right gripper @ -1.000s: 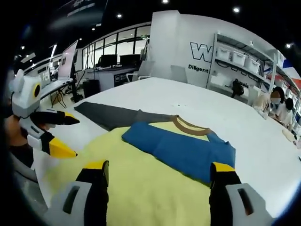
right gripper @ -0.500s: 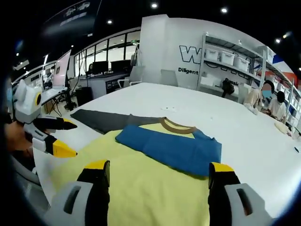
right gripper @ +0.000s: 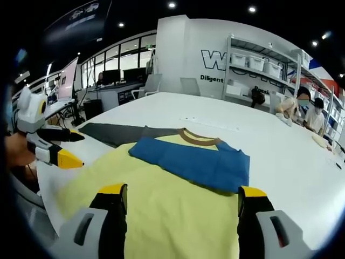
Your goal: Fold the garment on the visible template until the final outline fits inside the template.
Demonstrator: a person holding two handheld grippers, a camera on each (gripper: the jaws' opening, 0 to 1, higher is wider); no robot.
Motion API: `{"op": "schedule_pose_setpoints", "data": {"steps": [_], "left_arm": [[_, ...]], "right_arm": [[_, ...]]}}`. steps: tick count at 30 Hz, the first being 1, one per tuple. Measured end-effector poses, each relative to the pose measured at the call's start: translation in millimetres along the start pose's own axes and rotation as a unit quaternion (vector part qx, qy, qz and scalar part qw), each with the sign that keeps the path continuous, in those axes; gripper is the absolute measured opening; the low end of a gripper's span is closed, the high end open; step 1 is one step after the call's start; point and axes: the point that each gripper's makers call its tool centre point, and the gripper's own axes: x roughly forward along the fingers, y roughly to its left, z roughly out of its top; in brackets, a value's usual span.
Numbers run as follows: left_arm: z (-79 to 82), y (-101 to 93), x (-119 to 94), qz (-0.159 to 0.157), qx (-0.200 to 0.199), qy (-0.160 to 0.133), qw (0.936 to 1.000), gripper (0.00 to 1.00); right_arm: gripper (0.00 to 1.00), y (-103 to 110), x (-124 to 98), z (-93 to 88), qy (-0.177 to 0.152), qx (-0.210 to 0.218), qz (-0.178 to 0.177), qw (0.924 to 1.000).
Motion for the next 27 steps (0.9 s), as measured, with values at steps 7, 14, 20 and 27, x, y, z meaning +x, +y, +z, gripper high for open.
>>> {"op": "schedule_pose_setpoints", "data": {"steps": [7, 14, 20, 27], "left_arm": [[4.9, 10.0, -4, 0.014, -0.004, -0.006, 0.9999, 0.74], [7.2, 27.2, -8, 0.03, -0.009, -0.009, 0.9995, 0.74], [5.0, 56.0, -13, 0.058, -0.011, -0.008, 0.9983, 0.74], [-0.3, 97.3, -17, 0.094, -0.015, 0.0, 0.9955, 0.73]], "right_arm": [[0.84, 0, 2, -2.9, 0.004, -0.002, 0.004, 1.0], [0.83, 0, 2, -3.0, 0.004, -0.003, 0.006, 1.0], [0.83, 1, 2, -1.5, 0.002, -0.004, 0.007, 1.0], [0.83, 1, 2, -1.7, 0.003, -0.007, 0.008, 0.9999]]}}
